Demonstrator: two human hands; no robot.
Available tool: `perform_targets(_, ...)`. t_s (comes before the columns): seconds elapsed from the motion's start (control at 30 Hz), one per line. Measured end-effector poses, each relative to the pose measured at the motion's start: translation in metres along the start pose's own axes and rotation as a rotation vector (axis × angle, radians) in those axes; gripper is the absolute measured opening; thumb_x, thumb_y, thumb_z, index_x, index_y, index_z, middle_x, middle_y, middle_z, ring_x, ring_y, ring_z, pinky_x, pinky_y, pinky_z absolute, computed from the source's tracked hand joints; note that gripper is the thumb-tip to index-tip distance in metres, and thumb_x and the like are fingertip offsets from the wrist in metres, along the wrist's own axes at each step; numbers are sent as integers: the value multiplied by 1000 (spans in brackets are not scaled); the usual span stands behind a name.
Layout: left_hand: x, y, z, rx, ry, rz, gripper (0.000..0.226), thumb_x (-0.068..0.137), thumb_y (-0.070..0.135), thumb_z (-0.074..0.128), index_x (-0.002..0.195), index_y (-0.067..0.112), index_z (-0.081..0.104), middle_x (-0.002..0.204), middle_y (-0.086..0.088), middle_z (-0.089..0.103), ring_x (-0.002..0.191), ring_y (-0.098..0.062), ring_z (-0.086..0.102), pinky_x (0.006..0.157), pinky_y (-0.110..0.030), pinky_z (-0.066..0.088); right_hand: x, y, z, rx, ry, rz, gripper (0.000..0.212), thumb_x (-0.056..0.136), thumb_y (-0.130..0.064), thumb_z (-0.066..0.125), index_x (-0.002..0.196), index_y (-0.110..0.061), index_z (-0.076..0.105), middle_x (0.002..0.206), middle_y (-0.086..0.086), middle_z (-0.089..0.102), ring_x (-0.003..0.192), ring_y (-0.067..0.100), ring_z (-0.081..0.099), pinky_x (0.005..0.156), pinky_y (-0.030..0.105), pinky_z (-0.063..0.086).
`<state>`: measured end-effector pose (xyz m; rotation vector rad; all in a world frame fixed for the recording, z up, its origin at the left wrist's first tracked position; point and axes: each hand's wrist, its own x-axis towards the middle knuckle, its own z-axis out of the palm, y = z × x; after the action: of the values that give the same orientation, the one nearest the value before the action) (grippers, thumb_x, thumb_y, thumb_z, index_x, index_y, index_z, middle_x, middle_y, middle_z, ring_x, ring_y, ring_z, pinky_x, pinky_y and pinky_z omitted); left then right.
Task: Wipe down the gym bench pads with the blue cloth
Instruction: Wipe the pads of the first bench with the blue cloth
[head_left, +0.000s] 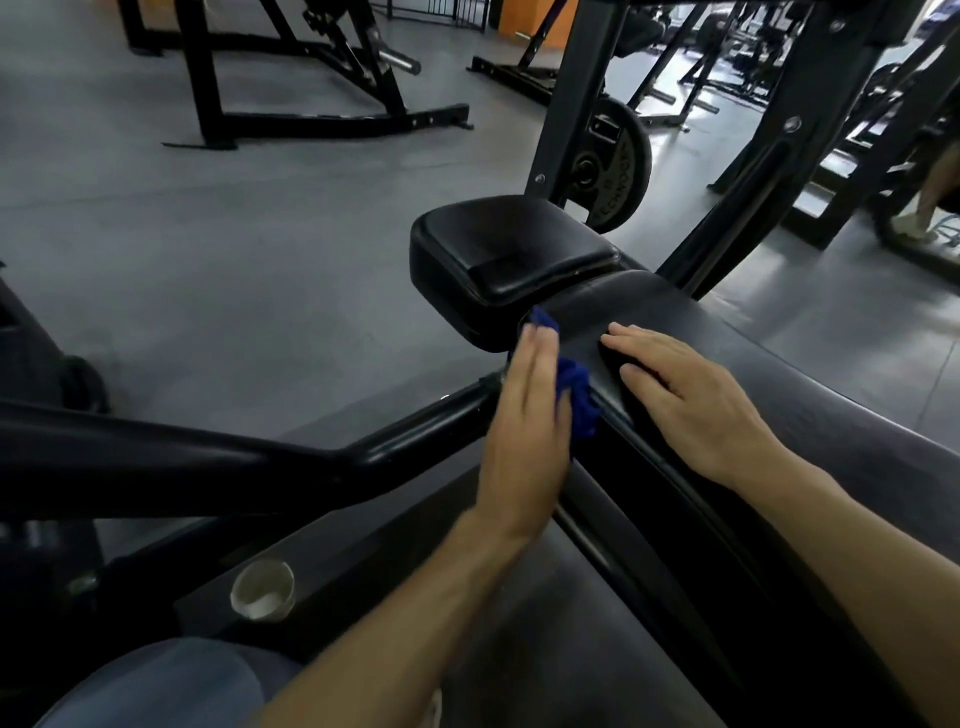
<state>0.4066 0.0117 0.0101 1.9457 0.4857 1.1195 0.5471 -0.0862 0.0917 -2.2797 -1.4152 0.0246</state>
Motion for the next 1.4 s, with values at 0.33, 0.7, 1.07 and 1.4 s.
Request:
perform_targets(0.33,40,-9,-9,184,-85,285,36,99,14,56,132,1,62,139,-11,61,150,-21,35,124,-39,29,-4,-1,2,26,47,37,40,103,-22,47,139,-34,57,148,-21,48,140,-3,36,121,33,29)
perform_targets(0.7,31,-30,-51,543,-226,639,70,83,-1,70,150,3,47,155,-13,47,142,-27,37,122,-35,29,-6,-3,4,24,69,58,39,102,-21,47,138,-31,60,146,-18,52,139,1,40,120,35,30)
perform_targets(1.07,2,-34,-32,397,-246,675,53,99,-8,50,151,-1,42,159,-18,38,152,-30,29,125,-45,26,-13,6,-4,-17,7,31,47,101,-7,43,142,-27,55,151,-14,47,143,2,34,124,32,22)
perform_targets(1.4,-56,5,1,249,-288,636,44,108,-5,26,149,-7,40,160,-20,32,154,-33,23,126,-43,21,-18,12,-9,36,84,76,42,102,-10,45,137,-29,60,148,-15,50,140,4,39,120,34,30)
